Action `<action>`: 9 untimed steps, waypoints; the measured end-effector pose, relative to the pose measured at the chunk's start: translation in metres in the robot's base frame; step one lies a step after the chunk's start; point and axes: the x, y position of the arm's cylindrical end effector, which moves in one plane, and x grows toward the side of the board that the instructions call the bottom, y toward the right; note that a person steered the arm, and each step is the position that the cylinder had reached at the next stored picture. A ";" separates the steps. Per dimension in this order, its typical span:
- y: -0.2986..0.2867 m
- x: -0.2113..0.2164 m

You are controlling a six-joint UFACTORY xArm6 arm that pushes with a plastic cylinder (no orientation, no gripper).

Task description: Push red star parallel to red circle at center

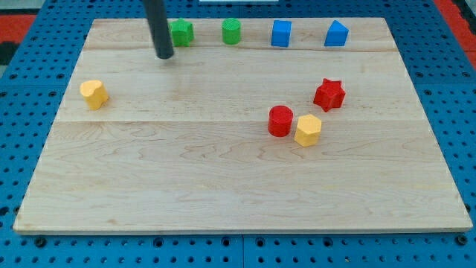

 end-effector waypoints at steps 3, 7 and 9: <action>0.255 0.008; 0.264 0.145; 0.267 0.098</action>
